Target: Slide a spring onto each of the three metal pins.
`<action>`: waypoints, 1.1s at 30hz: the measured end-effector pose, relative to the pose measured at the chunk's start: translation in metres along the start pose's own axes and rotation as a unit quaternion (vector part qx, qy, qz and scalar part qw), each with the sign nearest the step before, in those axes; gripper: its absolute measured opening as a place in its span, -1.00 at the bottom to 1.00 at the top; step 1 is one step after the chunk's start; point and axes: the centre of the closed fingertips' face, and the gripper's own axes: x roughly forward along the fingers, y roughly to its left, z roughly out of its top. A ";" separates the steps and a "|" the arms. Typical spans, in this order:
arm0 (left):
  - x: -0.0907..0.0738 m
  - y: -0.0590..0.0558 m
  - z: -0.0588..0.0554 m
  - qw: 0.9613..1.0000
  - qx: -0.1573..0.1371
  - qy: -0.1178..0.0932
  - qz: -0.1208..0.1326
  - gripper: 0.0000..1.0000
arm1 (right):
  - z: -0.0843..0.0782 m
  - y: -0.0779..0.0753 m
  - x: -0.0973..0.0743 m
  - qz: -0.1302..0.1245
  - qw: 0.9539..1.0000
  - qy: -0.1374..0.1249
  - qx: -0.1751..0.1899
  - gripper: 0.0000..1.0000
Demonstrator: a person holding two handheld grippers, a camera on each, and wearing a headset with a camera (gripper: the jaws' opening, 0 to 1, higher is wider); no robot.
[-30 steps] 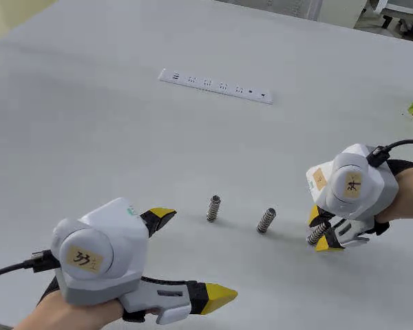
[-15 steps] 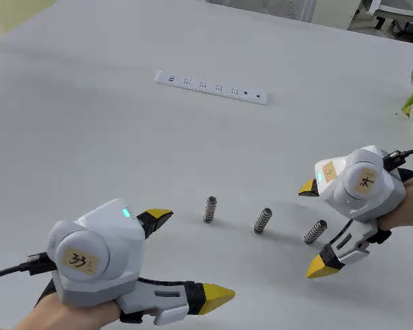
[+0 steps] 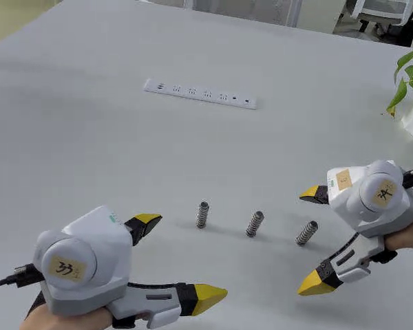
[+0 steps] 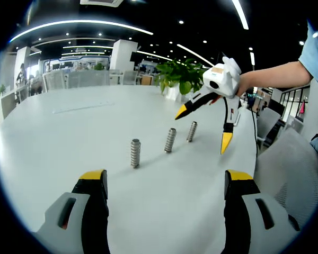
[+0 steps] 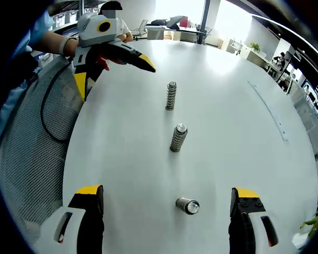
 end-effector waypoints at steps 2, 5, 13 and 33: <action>0.000 0.000 -0.001 1.000 -0.001 0.000 0.001 0.79 | -0.002 0.001 -0.003 -0.007 1.000 -0.008 0.010 0.99; -0.001 0.000 -0.002 1.000 0.000 0.004 0.001 0.79 | -0.002 0.005 -0.008 -0.017 0.999 -0.029 0.034 0.99; -0.003 0.001 -0.004 1.000 0.011 0.013 -0.003 0.79 | -0.016 0.024 -0.021 -0.031 0.997 -0.049 0.056 0.99; -0.008 0.002 -0.007 0.999 0.035 0.035 -0.015 0.80 | -0.043 0.055 -0.052 -0.095 0.975 -0.120 0.160 0.99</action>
